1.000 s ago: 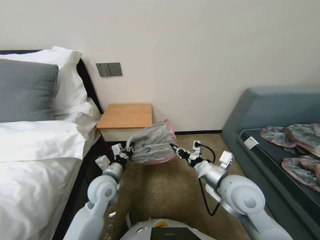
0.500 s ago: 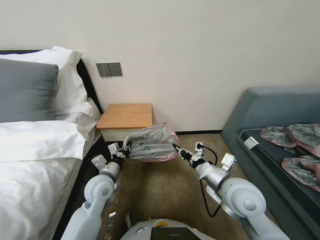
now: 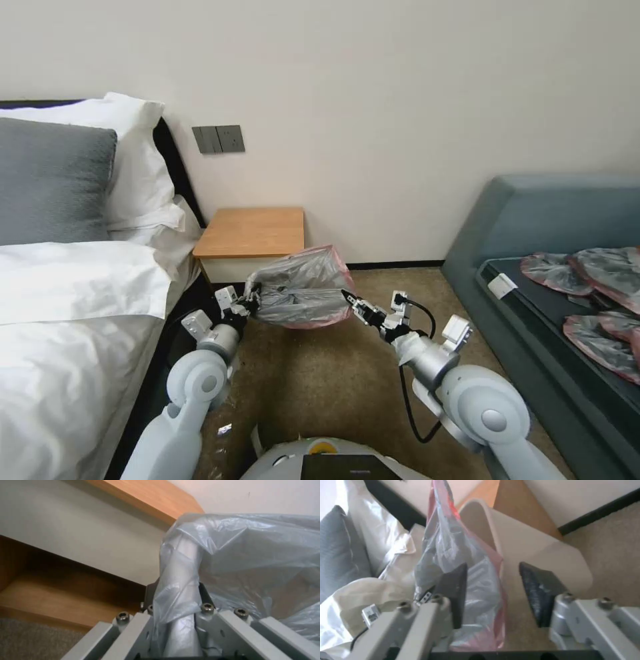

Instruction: Pick up the garbage bag from the table and place it over the trash can.

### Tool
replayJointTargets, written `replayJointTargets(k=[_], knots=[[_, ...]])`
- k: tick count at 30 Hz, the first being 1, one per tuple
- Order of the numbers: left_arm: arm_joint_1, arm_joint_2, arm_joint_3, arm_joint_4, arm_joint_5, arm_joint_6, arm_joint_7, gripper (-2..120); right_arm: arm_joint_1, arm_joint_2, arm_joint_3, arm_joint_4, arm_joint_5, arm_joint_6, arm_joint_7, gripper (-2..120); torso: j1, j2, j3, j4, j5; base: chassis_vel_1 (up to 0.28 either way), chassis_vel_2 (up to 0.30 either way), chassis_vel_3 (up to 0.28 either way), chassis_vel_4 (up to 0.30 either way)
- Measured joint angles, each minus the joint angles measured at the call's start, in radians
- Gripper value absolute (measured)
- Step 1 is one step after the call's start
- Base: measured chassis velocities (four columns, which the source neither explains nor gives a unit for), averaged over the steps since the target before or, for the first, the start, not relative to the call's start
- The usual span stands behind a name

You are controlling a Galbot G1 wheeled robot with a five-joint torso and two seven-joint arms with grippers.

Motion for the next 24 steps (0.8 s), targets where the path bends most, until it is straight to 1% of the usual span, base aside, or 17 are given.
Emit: replayJointTargets(k=[1,4,5,8,11,12,13,16,17,20,21,24], knots=[[0.0,0.0,-0.001,0.003,0.0,0.0,0.0,4,-0.002,0.0,0.0,0.0,-0.024,0.013,-0.009,53,0.0,0.0,0.0,0.0001,0.0,0.0,0.0,0.0,0.0],[-0.001,0.001,-0.003,0.006,0.001,0.0,-0.002,4,-0.007,0.0,0.009,0.0,-0.049,0.034,-0.02,67,0.0,0.0,0.0,0.0001,0.0,0.0,0.0,0.0,0.0],[-0.001,0.001,-0.003,0.006,0.001,0.0,-0.002,4,-0.007,0.0,0.009,0.0,-0.049,0.034,-0.02,67,0.0,0.0,0.0,0.0001,0.0,0.0,0.0,0.0,0.0],[-0.002,0.001,-0.004,0.007,0.001,0.001,-0.005,4,-0.01,-0.002,0.018,0.0,-0.077,0.043,-0.035,79,0.0,0.0,0.0,0.0,0.0,0.0,0.0,0.0,0.0],[-0.002,0.001,-0.004,0.007,0.001,0.001,-0.005,4,-0.01,-0.002,0.018,0.0,-0.077,0.043,-0.035,79,0.0,0.0,0.0,0.0,0.0,0.0,0.0,0.0,0.0],[-0.002,0.0,-0.002,0.005,0.001,0.005,-0.009,4,0.002,-0.014,0.006,-0.001,-0.246,0.082,-0.143,96,0.0,0.0,0.0,0.0,0.0,0.0,0.0,0.0,0.0],[-0.002,0.0,-0.002,0.005,0.001,0.005,-0.009,4,0.002,-0.014,0.006,-0.001,-0.246,0.082,-0.143,96,0.0,0.0,0.0,0.0,0.0,0.0,0.0,0.0,0.0],[-0.002,0.002,0.001,-0.001,0.0,0.013,-0.011,4,0.038,-0.017,-0.012,-0.002,-0.357,0.134,-0.237,100,0.0,0.0,0.0,0.0001,-0.0001,0.0,0.0,0.0,0.0],[-0.002,0.002,0.001,-0.001,0.0,0.013,-0.011,4,0.038,-0.017,-0.012,-0.002,-0.357,0.134,-0.237,100,0.0,0.0,0.0,0.0001,-0.0001,0.0,0.0,0.0,0.0],[-0.003,0.005,0.003,-0.004,-0.003,0.018,-0.012,4,0.081,-0.019,-0.038,-0.041,-0.443,0.159,-0.311,100,0.0,0.0,0.0,0.0002,0.0,0.0,0.0,0.0,0.0],[-0.003,0.005,0.003,-0.004,-0.003,0.018,-0.012,4,0.081,-0.019,-0.038,-0.041,-0.443,0.159,-0.311,100,0.0,0.0,0.0,0.0002,0.0,0.0,0.0,0.0,0.0],[-0.007,0.005,0.01,-0.008,-0.007,0.02,-0.014,4,0.107,-0.013,-0.059,-0.076,-0.513,0.167,-0.357,100,0.0,0.0,0.0,0.0001,0.0,0.0,0.0,0.0,0.0]])
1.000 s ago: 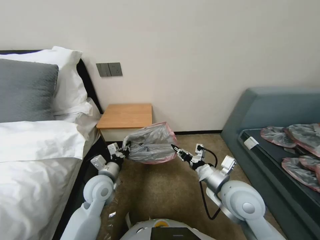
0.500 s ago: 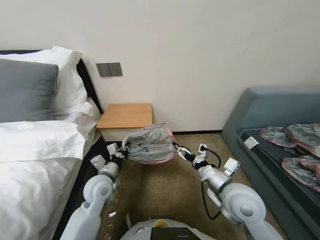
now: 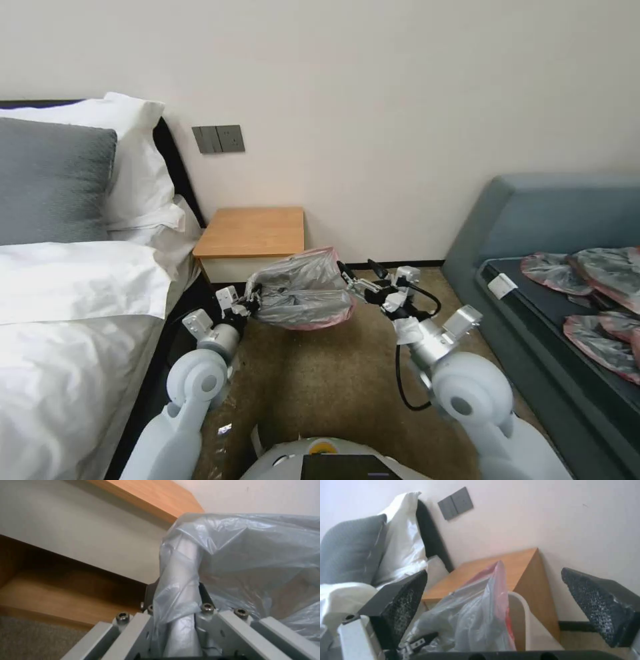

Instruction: Pick up the garbage bag from the table and place it over the trash can.

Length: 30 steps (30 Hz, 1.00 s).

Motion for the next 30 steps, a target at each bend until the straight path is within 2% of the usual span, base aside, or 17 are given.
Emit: replayJointTargets(k=[5,11,15,17,20,21,24,25,27,28,30], knots=[[-0.005,-0.003,0.007,-0.003,-0.009,0.003,-0.004,4,0.013,0.011,-0.014,-0.041,-0.063,0.007,-0.028,100,0.0,0.0,0.0,0.0,0.0,0.0,0.0,0.0,0.0],[-0.01,-0.003,0.01,-0.004,-0.031,0.008,-0.01,4,0.017,0.023,-0.017,-0.073,-0.077,0.022,-0.032,100,0.0,0.0,0.0,0.0,0.0,0.0,0.0,0.0,0.0],[-0.015,-0.007,0.01,-0.014,-0.087,0.021,-0.031,4,0.023,0.039,-0.023,-0.099,-0.089,0.034,-0.039,84,0.0,0.0,0.0,0.0,0.0,0.0,0.0,0.0,0.0],[-0.015,-0.008,0.01,-0.015,-0.094,0.022,-0.034,4,0.023,0.041,-0.024,-0.102,-0.094,0.036,-0.042,82,0.0,0.0,0.0,-0.0001,0.0,0.0,0.0,0.0,0.0],[-0.015,-0.011,0.01,-0.018,-0.115,0.026,-0.045,4,0.019,0.051,-0.027,-0.113,-0.126,0.04,-0.055,66,0.0,0.0,0.0,-0.0001,0.0,0.0,0.0,0.0,0.0],[-0.015,-0.011,0.01,-0.018,-0.115,0.026,-0.045,4,0.019,0.051,-0.027,-0.113,-0.126,0.04,-0.055,66,0.0,0.0,0.0,-0.0001,0.0,0.0,0.0,0.0,0.0],[-0.014,-0.011,0.008,-0.018,-0.121,0.028,-0.045,4,0.017,0.057,-0.028,-0.113,-0.139,0.041,-0.059,52,0.0,0.0,0.0,0.0,0.0,0.0,0.0,0.0,0.0],[-0.014,-0.011,0.008,-0.018,-0.121,0.028,-0.045,4,0.017,0.057,-0.028,-0.113,-0.139,0.041,-0.059,52,0.0,0.0,0.0,0.0,0.0,0.0,0.0,0.0,0.0],[-0.015,-0.012,0.005,-0.018,-0.143,0.03,-0.049,4,0.017,0.057,-0.027,-0.113,-0.146,0.042,-0.061,43,0.0,0.0,0.0,-0.0001,0.0,0.0,0.0,0.0,0.0],[-0.015,-0.012,0.005,-0.018,-0.143,0.03,-0.049,4,0.017,0.057,-0.027,-0.113,-0.146,0.042,-0.061,43,0.0,0.0,0.0,-0.0001,0.0,0.0,0.0,0.0,0.0],[-0.016,-0.016,0.003,-0.02,-0.188,0.036,-0.065,4,0.016,0.06,-0.026,-0.113,-0.15,0.048,-0.064,31,0.0,0.0,0.0,0.0,0.0,0.0,0.0,0.0,0.0]])
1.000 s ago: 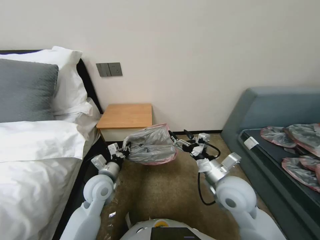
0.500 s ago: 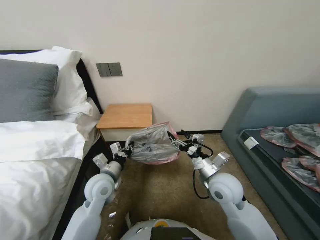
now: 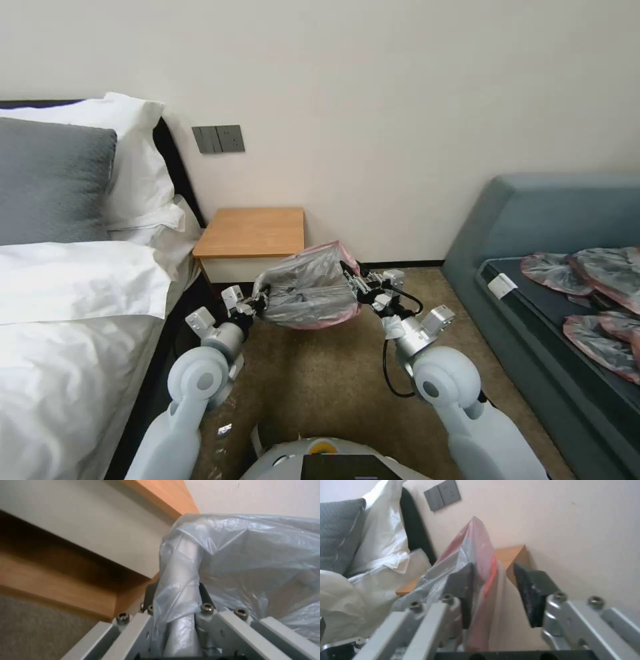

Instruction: Pick up the garbage bag from the table and place it over the trash can.

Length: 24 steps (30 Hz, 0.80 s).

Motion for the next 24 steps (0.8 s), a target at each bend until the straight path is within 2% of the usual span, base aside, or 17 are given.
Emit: replayJointTargets(k=[1,3,4,8,18,24], knots=[[0.0,0.0,0.0,0.0,0.0,0.0,0.0,4,0.0,0.0,0.0,0.0,0.0,0.0,0.0,31,0.0,0.0,0.0,0.0,0.0,0.0,0.0,0.0,0.0],[0.002,-0.005,0.0,-0.002,-0.025,0.008,-0.007,4,-0.001,0.002,0.0,0.005,-0.002,0.008,-0.004,19,0.0,0.0,0.0,-0.0001,0.0,0.0,0.0,0.0,0.0],[0.002,-0.005,0.0,-0.002,-0.025,0.008,-0.007,4,-0.001,0.002,0.0,0.005,-0.002,0.008,-0.004,19,0.0,0.0,0.0,-0.0001,0.0,0.0,0.0,0.0,0.0],[0.006,-0.012,0.007,0.003,-0.029,0.017,-0.008,4,0.004,0.007,0.008,0.014,-0.005,0.021,-0.011,0,0.0,0.0,0.0,0.0,0.0,0.0,0.0,0.0,0.0],[0.009,-0.018,0.007,0.003,-0.039,0.022,-0.007,4,0.009,0.007,0.031,0.017,0.026,0.017,0.013,0,0.0,0.0,0.0,0.0,0.0,0.0,0.0,0.0,0.0],[0.016,-0.019,-0.002,-0.002,-0.049,0.022,0.018,4,0.017,0.019,0.04,0.026,0.131,-0.03,0.109,0,0.0,0.0,0.0,0.0,0.0,0.0,0.0,0.0,0.0]])
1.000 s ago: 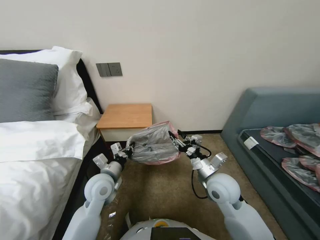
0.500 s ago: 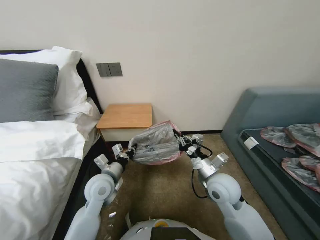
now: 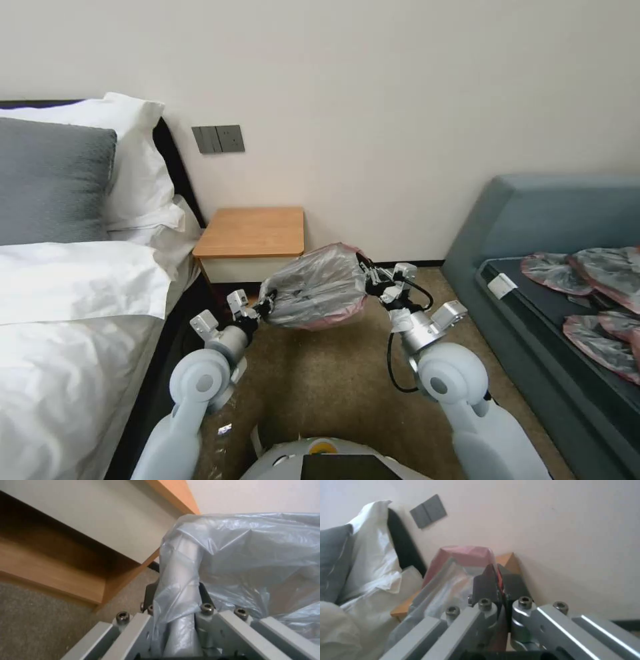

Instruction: Pick up the garbage bag from the table and place it over the trash can.

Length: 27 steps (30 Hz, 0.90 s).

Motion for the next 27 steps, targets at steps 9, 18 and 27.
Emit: replayJointTargets(k=[9,18,27], knots=[[0.006,0.009,-0.012,-0.002,0.034,-0.013,0.067,4,0.02,-0.015,0.024,0.048,0.241,-0.081,0.145,0,0.0,0.0,0.0,0.0001,0.0,0.0,0.0,0.0,0.0],[-0.001,0.005,-0.015,-0.004,-0.022,-0.023,0.071,4,0.004,-0.021,0.027,0.058,0.262,-0.114,0.197,0,0.0,0.0,0.0,0.0,0.0,0.0,0.0,0.0,0.0],[-0.013,0.001,-0.024,-0.011,-0.101,-0.025,0.047,4,-0.025,-0.025,0.02,0.038,0.106,-0.114,0.115,0,0.0,0.0,0.0,0.0,0.0,0.0,0.0,0.0,0.0]])
